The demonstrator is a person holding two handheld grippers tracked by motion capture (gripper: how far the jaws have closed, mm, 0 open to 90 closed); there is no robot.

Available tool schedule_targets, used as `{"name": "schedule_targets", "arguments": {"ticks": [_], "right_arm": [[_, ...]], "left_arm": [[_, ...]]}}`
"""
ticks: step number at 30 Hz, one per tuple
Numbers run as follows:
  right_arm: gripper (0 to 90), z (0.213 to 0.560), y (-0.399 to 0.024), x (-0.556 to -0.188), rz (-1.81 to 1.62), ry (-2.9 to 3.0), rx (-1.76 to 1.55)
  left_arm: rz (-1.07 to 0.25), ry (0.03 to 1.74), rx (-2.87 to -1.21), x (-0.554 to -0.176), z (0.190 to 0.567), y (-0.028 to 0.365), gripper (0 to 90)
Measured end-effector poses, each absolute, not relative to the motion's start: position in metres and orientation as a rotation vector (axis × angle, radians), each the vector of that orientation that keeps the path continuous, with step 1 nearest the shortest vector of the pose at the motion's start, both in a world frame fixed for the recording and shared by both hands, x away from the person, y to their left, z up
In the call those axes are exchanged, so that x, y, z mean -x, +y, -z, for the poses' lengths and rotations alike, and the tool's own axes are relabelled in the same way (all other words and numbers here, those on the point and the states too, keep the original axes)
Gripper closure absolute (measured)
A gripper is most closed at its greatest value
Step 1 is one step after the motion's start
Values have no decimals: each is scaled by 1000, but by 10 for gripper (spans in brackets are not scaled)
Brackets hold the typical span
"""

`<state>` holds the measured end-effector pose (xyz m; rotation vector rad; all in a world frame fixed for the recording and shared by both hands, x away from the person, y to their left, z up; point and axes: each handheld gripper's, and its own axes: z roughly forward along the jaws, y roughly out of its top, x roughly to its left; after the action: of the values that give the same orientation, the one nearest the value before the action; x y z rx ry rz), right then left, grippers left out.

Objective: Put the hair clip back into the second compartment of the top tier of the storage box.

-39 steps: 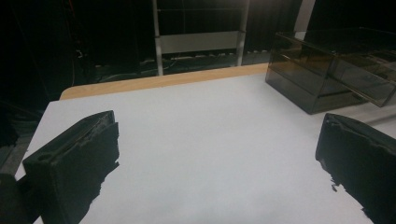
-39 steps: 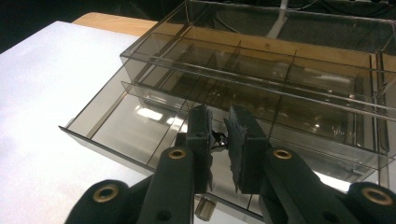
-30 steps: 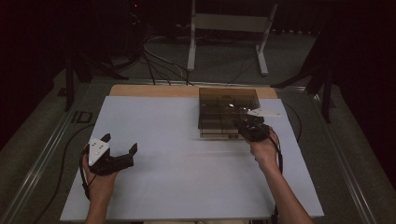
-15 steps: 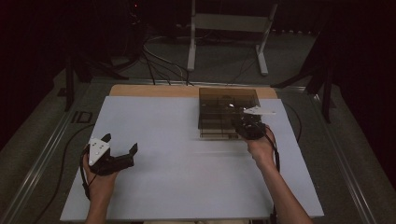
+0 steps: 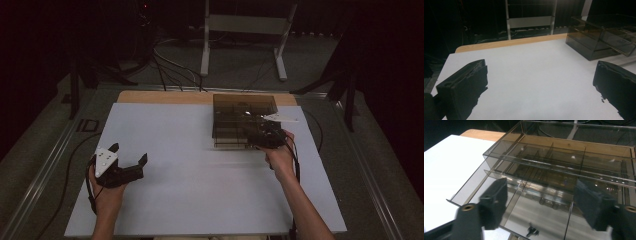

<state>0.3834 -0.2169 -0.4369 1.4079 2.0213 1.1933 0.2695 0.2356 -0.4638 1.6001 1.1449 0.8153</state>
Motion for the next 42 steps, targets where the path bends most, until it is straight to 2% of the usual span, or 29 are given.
{"name": "schedule_targets", "arguments": {"ticks": [4, 10, 42], "right_arm": [[147, 436, -218, -383, -1178, 2017, -1414], [94, 435, -219, -381, -1166, 2014, -1405], [100, 425, -232, -366, -1198, 2000, -1373]], "left_arm": [[-816, 1145, -1601, -269, 464, 236, 3], [-816, 1146, -1600, -269, 464, 236, 3], [-809, 1148, -1604, -270, 465, 234, 3]]}}
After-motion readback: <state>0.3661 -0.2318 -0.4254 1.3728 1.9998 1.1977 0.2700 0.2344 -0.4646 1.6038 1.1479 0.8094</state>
